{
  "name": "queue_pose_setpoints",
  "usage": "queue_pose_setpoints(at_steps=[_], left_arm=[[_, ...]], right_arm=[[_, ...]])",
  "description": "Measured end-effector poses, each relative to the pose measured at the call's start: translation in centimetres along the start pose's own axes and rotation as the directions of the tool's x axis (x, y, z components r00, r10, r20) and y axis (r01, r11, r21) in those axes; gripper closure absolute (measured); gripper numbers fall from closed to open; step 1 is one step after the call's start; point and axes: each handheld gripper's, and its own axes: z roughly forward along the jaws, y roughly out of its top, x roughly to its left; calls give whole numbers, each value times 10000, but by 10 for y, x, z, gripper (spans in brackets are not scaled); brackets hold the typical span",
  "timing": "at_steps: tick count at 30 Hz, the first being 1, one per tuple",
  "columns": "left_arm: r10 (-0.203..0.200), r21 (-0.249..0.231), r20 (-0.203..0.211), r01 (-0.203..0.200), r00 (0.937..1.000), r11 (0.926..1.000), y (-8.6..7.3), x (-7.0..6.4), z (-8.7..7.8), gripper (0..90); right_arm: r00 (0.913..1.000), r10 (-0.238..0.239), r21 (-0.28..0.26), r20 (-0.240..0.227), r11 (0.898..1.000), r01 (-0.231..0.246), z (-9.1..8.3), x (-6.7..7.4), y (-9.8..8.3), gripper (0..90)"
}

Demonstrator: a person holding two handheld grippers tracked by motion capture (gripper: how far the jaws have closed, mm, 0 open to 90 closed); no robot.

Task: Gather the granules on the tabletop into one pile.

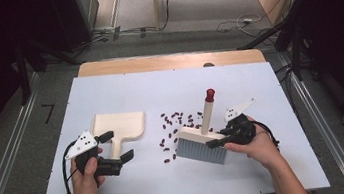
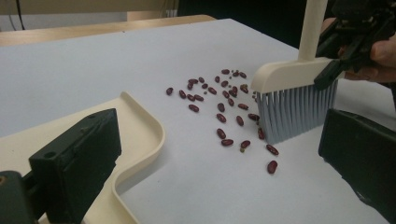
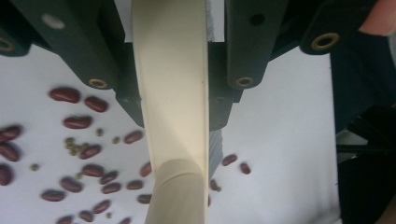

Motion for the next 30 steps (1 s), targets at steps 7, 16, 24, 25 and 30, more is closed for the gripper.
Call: queue_pose_setpoints(at_steps=[7,16,24,25,30], left_arm=[[61,17,-39,-61,10000,10000,-1,1,1,0],[85,10,-78,-85,9999,10000,-1,3,1,0],[101,12,-107,-100,9999,9999,-1,3,0,0],[114,19,-113,-113,9999,9999,-2,3,0,0],[84,-65,-148,-85,9999,9999,-2,4,-2,0]], right_arm=[[9978,413,-216,522,9990,-402,-8,-14,1,652],[9978,402,-694,535,9969,-365,-23,1,11,653],[9994,127,-831,314,9965,-100,-3,42,32,653],[9994,146,-804,301,9967,-121,3,47,35,653],[9997,235,-602,57,9979,-231,29,63,44,653]])
